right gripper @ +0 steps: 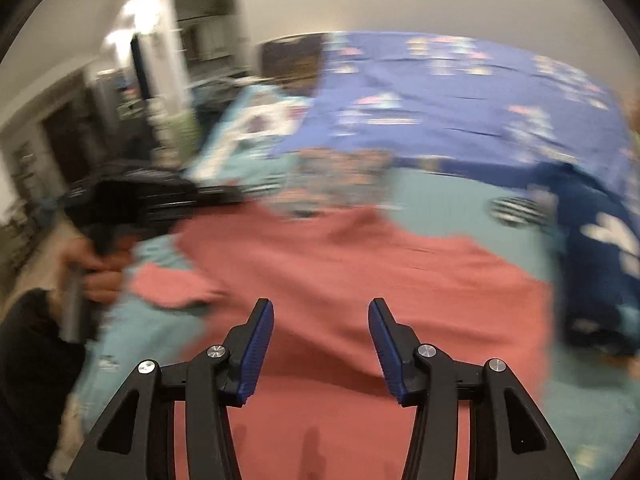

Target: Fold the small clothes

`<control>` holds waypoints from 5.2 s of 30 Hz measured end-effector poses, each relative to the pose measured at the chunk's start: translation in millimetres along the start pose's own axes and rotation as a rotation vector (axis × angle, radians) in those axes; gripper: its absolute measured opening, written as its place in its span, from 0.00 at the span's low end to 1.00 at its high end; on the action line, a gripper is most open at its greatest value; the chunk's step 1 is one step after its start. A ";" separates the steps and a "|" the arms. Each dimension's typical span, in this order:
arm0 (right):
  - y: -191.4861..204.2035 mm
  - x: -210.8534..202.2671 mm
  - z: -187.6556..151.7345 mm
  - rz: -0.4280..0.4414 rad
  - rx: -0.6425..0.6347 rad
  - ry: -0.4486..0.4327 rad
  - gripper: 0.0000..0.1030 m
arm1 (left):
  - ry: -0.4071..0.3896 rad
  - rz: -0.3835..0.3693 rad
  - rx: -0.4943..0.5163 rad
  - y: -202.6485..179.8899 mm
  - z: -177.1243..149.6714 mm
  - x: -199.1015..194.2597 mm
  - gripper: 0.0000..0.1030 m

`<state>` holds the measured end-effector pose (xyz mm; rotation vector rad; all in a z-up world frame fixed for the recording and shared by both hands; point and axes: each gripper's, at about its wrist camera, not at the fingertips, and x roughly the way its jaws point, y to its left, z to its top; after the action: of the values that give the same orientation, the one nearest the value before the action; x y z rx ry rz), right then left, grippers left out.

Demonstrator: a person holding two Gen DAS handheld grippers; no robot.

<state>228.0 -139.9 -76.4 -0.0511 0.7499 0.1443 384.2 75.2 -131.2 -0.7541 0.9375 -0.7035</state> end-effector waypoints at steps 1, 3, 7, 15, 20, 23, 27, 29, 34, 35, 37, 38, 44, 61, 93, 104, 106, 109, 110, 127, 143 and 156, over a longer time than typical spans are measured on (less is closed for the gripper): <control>-20.1 -2.0 -5.1 -0.060 0.013 0.005 0.49 | 0.003 0.001 -0.007 2.6 -1.0 1.6 0.04; -61.4 -0.1 -14.7 -0.140 0.078 0.027 0.49 | 0.013 0.002 -0.024 8.9 -3.7 6.1 0.04; -118.3 23.9 -28.1 -0.132 0.202 0.064 0.48 | 0.023 0.039 -0.046 21.0 -10.4 10.4 0.04; -110.2 79.3 -56.4 -0.008 0.136 0.168 0.46 | 0.038 0.161 -0.113 63.5 -19.8 16.4 0.04; -115.6 64.3 -51.9 -0.037 0.089 0.187 0.46 | 0.029 0.216 -0.100 79.5 -25.0 -1.1 0.07; -99.4 51.9 -36.3 -0.127 0.014 0.149 0.48 | -0.051 0.258 -0.094 88.4 -22.2 -34.4 0.08; -69.5 61.6 -14.6 -0.120 -0.046 0.115 0.48 | -0.124 0.313 -0.134 109.1 -17.8 -78.4 0.24; -53.6 77.9 -10.8 -0.088 -0.049 0.128 0.48 | -0.160 0.382 -0.140 121.4 -18.0 -102.2 0.29; -29.5 125.9 -23.7 -0.050 -0.021 0.227 0.49 | -0.237 0.514 -0.230 173.1 -25.6 -174.2 0.36; -24.4 121.0 -26.1 -0.068 -0.044 0.203 0.49 | -0.253 0.548 -0.256 186.0 -28.4 -191.1 0.39; -24.0 114.3 -23.8 -0.075 -0.033 0.211 0.49 | -0.270 0.623 -0.287 205.0 -32.1 -215.2 0.43; -27.4 108.4 -21.9 -0.049 -0.006 0.215 0.49 | -0.276 0.675 -0.295 213.4 -33.8 -225.7 0.46; -31.7 80.4 -17.5 -0.002 0.055 0.176 0.60 | -0.335 0.592 -0.498 280.3 -60.9 -267.4 0.48; -0.4 33.0 -10.7 0.065 0.042 0.118 0.63 | -0.284 0.414 -0.538 292.6 -62.6 -203.5 0.06; 65.1 54.8 86.3 0.355 0.177 0.467 0.82 | -0.108 0.205 0.736 -110.5 -141.9 -43.2 0.05; 25.0 101.6 35.7 0.327 0.231 0.666 0.82 | 0.045 0.496 1.047 -131.7 -234.9 40.7 0.05; 15.3 108.3 19.8 0.327 0.220 0.678 0.82 | 0.125 0.554 1.146 -132.6 -252.9 59.2 0.05; -4.1 113.2 4.8 0.330 0.184 0.634 0.82 | 0.165 0.708 1.385 -136.2 -287.2 82.5 0.06; -12.2 114.9 1.4 0.351 0.213 0.622 0.82 | 0.156 0.737 1.434 -138.4 -294.6 85.3 0.06; -46.3 123.2 -39.1 0.591 0.381 0.588 0.65 | 0.098 0.793 1.401 -141.9 -313.3 86.2 0.06; -1.8 34.6 72.0 0.439 0.031 0.366 0.03 | -0.181 0.550 1.043 -215.1 -235.2 42.4 0.07; -88.7 54.6 103.8 0.311 0.065 0.388 0.03 | -0.133 0.336 0.746 -247.4 -171.9 119.6 0.07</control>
<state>350.7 -211.2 -38.3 0.1033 1.1480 0.4145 232.8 -199.4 -49.0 0.0200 0.5876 -0.6305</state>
